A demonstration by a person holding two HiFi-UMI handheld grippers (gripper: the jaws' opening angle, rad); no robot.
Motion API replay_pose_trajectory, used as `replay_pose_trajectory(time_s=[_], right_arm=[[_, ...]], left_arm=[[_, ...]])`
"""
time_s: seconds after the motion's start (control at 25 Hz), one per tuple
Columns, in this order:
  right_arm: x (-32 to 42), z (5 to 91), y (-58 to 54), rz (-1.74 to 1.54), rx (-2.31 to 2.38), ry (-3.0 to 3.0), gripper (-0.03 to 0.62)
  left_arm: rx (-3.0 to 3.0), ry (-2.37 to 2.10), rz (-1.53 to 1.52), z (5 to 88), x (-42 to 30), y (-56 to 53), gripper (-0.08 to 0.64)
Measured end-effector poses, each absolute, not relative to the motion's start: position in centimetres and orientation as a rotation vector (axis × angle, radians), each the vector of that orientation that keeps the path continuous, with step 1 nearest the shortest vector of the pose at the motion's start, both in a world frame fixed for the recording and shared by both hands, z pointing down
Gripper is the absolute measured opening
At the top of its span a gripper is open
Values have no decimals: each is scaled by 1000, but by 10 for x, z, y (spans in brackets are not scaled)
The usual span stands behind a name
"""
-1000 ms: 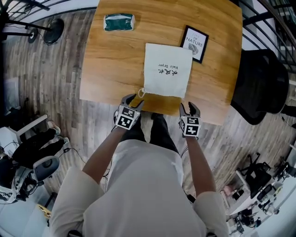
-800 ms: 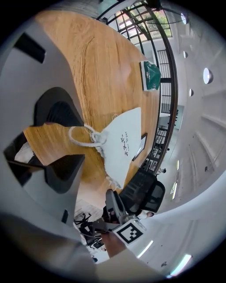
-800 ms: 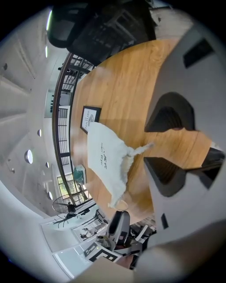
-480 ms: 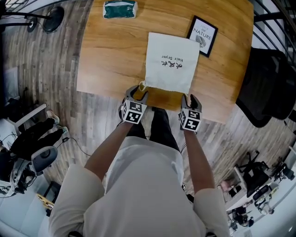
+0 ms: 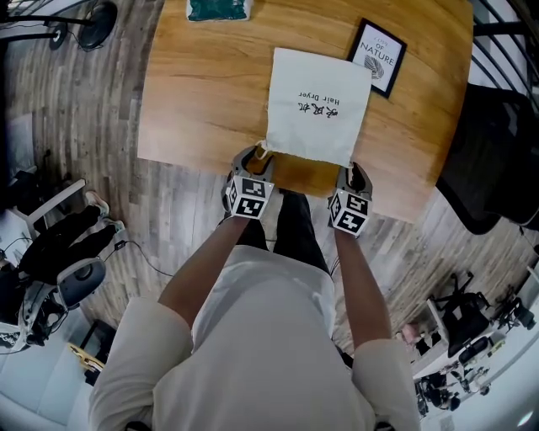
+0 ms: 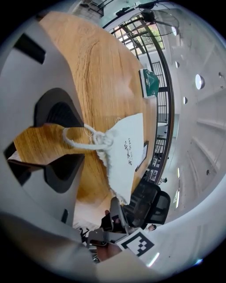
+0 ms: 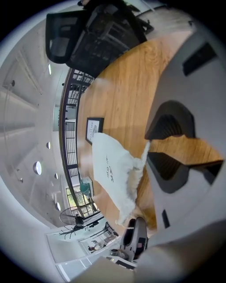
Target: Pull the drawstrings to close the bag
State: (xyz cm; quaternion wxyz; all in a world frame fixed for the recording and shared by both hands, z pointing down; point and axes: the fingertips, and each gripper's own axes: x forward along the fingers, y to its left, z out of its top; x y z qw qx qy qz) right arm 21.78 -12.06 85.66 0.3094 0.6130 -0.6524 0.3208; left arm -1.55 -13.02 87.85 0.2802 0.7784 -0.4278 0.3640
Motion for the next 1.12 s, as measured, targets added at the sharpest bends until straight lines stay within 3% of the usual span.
replay_pose_trajectory(time_s=[0.16,0.48,0.6,0.72,1.12], right_arm=[[212,850,-124,750,1613,-1741,66],[212,854,-125,701,1568,-1746,80],[212,852,-126,664,1574,-1752,79],[212,848,-128,640,1592,-1756,17],[222,831,-132,701,1691,-1746,12]], left_arm=[[2082,-1161,993,882,-17,-131,164],[2084,-1172,988,881,-14,-136,126],[2078,-1198,986,881,-18,-139,57],[2077,-1227,977,878,-22,-142,-4],[2098,-1284,882,846,-40,-157,-6]])
